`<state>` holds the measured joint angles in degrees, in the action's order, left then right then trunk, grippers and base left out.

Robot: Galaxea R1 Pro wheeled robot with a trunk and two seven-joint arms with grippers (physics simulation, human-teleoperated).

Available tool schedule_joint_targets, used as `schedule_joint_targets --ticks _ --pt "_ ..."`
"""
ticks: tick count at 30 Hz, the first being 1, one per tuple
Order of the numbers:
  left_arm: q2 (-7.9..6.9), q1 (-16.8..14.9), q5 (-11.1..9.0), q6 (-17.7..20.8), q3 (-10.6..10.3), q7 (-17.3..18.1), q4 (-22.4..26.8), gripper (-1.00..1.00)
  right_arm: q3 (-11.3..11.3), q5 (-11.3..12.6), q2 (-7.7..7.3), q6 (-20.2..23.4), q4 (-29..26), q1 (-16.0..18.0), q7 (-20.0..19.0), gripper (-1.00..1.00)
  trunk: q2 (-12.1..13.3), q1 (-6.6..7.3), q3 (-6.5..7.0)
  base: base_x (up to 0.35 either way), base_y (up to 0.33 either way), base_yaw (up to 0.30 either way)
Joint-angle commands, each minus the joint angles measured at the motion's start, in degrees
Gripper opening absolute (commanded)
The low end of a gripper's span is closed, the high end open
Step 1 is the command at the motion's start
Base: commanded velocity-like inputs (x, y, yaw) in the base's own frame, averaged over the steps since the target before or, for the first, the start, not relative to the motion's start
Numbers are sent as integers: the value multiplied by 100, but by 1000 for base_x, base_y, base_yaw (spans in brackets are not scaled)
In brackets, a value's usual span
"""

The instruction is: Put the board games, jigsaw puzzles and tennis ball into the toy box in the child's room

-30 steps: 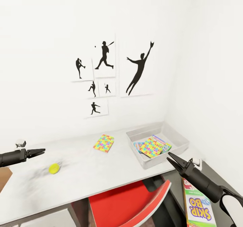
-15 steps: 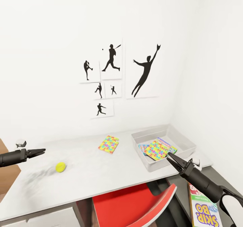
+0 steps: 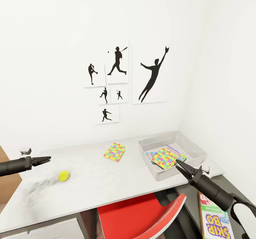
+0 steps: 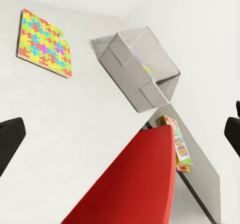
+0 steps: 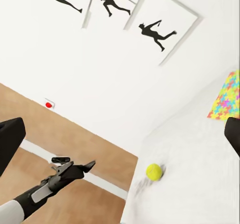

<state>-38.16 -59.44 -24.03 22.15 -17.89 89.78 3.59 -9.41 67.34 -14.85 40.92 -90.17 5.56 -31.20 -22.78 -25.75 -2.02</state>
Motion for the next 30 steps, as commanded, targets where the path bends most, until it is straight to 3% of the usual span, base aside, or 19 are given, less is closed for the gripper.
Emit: schedule_joint_targets --ticks 1,4,7,9,11,12,15,17,22,24,26,30 --pt "25 -6 -35 67 -48 23 1 100 -7 33 -23 72 0 131 198 100 -14 -4 -14 0 0 0" --pt "90 -6 -31 74 -48 23 1 100 1 58 -20 256 3 698 710 100 -14 -4 -14 0 0 0" --pt "132 -6 -25 83 -50 23 1 100 174 94 75 952 6 1601 1565 100 -14 -4 -14 0 0 0" --pt "141 -6 -24 85 -53 23 1 100 273 106 263 1310 27 2143 2169 100 -14 -4 -14 0 0 0" --pt "147 -6 -23 87 -57 23 1 100 359 107 623 1582 119 2867 3003 100 -14 -4 -14 0 0 0" --pt "148 -6 -23 87 -57 23 1 100 379 104 717 1627 168 3034 3217 100 -14 -4 -14 0 0 0" --pt "150 -6 -28 88 -62 23 1 100 637 92 1254 1764 826 3881 4568 100 -14 -4 -14 0 0 0" --pt "151 -6 -29 92 -65 23 1 100 822 85 1474 1794 1288 4223 5248 100 -14 -4 -14 0 0 0" --pt "107 -6 -33 90 -73 23 -3 100 1219 63 1932 1775 2463 4874 6736 100 -14 -4 -14 0 0 0" --pt "90 -6 -36 89 -73 23 -5 100 1305 55 2042 1771 2799 4988 7096 100 -14 -4 -14 0 0 0" --pt "79 -6 -44 88 -74 23 -6 100 1433 45 2112 1758 3005 5057 7356 100 -14 -4 -14 0 0 0" --pt "74 -6 -44 88 -74 23 -7 100 1567 36 2146 1724 3109 5080 7499 100 -14 -4 -14 -5 9 7"
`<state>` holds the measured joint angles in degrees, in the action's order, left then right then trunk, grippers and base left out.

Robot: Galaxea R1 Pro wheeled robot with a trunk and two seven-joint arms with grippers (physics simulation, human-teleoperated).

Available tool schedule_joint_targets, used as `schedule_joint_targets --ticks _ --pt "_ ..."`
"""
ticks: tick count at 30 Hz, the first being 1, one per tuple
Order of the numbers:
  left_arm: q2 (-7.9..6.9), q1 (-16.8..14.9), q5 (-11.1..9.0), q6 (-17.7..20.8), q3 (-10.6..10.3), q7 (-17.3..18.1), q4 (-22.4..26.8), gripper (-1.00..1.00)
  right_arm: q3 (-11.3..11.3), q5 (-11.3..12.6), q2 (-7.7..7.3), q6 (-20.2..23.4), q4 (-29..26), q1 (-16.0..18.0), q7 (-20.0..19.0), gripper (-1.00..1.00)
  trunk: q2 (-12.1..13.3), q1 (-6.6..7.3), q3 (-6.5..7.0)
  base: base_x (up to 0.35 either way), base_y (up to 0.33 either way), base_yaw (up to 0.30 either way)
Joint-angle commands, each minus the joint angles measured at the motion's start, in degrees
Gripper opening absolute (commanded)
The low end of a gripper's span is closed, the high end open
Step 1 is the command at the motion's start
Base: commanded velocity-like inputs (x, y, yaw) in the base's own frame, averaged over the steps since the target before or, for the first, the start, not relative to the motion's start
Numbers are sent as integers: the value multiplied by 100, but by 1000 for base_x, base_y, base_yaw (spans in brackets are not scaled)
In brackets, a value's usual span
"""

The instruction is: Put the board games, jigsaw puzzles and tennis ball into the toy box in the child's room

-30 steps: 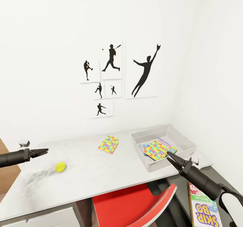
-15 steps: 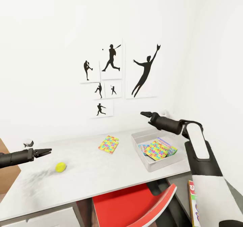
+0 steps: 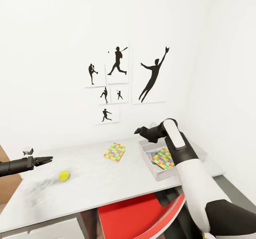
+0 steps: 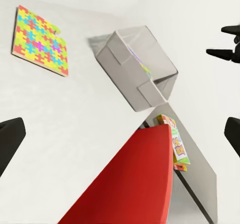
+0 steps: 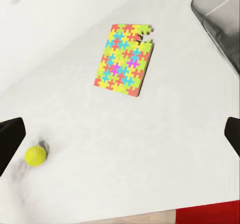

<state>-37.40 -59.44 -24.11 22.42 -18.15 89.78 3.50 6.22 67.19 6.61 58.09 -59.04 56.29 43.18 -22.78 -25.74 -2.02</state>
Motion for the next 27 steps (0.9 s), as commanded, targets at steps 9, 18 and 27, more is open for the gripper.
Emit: schedule_joint_targets --ticks 9,18,27 --pt "-9 -6 -18 55 -49 22 -1 100 935 43 15 -706 89 8 117 100 -14 -4 -15 -45 160 230" --pt "-5 -6 -25 5 -42 22 -7 100 1177 35 -1 -1069 108 -21 112 100 -14 -4 -27 70 20 146" --pt "-4 2 -27 -5 -41 22 -7 100 1181 -487 7 -1256 389 -30 116 100 -14 -4 -27 27 0 3"
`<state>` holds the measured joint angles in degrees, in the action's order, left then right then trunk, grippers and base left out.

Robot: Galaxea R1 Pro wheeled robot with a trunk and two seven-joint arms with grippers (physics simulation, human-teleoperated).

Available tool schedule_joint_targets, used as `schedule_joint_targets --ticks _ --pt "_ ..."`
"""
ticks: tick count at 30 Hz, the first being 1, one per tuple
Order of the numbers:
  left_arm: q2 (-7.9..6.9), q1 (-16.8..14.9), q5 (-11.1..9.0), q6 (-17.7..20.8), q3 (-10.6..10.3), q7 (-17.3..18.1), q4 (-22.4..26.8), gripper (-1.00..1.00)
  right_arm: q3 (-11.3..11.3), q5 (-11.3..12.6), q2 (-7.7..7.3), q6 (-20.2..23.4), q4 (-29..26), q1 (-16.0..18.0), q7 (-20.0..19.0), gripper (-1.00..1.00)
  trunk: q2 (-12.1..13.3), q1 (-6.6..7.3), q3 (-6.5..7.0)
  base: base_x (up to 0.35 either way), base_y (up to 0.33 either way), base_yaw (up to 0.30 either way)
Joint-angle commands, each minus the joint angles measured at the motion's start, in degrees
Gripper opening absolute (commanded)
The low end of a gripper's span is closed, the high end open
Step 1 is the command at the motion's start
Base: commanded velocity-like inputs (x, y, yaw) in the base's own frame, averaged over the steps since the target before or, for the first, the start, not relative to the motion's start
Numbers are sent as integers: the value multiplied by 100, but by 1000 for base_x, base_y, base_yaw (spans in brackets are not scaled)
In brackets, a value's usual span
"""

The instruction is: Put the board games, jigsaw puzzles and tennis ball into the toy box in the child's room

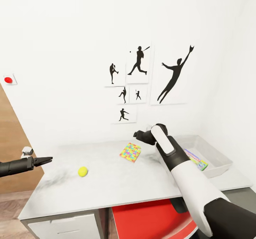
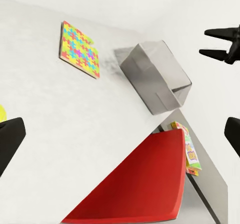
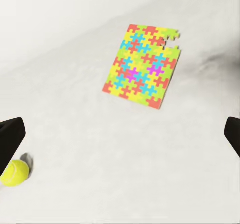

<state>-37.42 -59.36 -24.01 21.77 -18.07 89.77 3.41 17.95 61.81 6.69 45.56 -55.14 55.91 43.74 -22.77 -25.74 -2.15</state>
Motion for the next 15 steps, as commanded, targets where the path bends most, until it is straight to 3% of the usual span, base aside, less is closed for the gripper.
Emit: schedule_joint_targets --ticks 1,6,15 --pt "-2 -6 -36 60 -49 23 2 100 4 -55 1 -35 66 7 59 100 -15 -4 -14 3 0 0" --pt "-2 -6 -31 64 -48 23 2 100 -24 -702 53 -167 521 15 49 100 -15 -4 -14 55 83 0" --pt "-2 -5 -41 64 -48 23 2 100 -37 -834 75 -136 631 63 -13 100 -15 -4 -14 81 120 0"
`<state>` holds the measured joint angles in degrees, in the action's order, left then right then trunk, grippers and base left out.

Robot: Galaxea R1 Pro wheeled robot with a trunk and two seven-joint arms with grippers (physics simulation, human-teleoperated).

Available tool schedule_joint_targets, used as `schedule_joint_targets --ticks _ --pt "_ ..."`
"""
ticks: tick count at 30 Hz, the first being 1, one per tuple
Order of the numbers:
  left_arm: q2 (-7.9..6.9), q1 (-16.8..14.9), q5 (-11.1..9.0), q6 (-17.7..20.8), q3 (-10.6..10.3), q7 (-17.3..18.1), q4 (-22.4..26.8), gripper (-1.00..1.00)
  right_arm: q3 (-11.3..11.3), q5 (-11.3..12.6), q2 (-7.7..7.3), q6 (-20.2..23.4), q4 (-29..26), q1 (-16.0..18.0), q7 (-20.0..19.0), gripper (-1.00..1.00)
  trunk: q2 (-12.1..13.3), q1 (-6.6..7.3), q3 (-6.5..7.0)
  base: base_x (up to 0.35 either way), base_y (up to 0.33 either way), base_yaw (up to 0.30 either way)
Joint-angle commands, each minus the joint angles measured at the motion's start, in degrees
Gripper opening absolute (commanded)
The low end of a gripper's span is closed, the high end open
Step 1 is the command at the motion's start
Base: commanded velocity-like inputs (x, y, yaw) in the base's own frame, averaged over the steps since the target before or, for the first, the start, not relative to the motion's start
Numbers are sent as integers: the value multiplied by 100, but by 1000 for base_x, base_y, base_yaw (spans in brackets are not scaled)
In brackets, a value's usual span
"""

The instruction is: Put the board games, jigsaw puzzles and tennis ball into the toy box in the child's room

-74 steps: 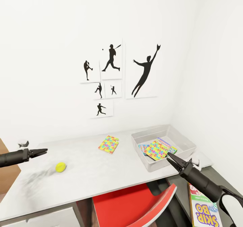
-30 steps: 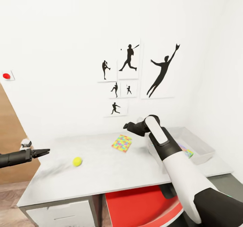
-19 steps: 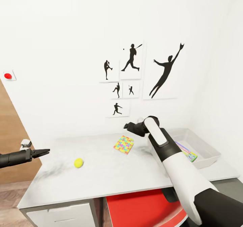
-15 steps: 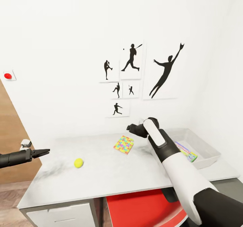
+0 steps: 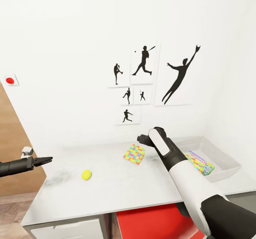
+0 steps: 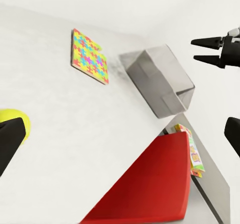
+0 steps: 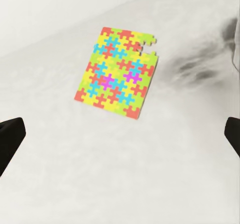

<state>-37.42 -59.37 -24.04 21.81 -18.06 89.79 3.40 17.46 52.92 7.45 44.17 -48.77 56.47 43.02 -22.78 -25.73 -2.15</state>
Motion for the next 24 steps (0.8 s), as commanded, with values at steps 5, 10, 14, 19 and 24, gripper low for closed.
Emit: schedule_joint_targets --ticks 5,10,14,19,24 --pt "-3 -5 -36 61 -49 21 3 100 25 25 1 -12 -13 5 44 100 -14 -5 -14 117 177 0" --pt "-4 -5 -39 54 -49 21 3 100 29 18 4 -17 -34 1 45 100 -14 -5 -14 61 50 0" --pt "-1 -5 -39 58 -49 21 3 100 29 14 3 -25 -40 3 48 100 -14 -5 -22 96 144 0" --pt "-2 -5 -47 53 -49 21 3 100 22 13 0 -30 -36 2 49 100 -14 -5 -57 60 62 0" --pt "-3 -5 -55 52 -49 21 3 100 14 9 -4 -25 -36 4 59 100 -14 -5 -102 7 8 0"
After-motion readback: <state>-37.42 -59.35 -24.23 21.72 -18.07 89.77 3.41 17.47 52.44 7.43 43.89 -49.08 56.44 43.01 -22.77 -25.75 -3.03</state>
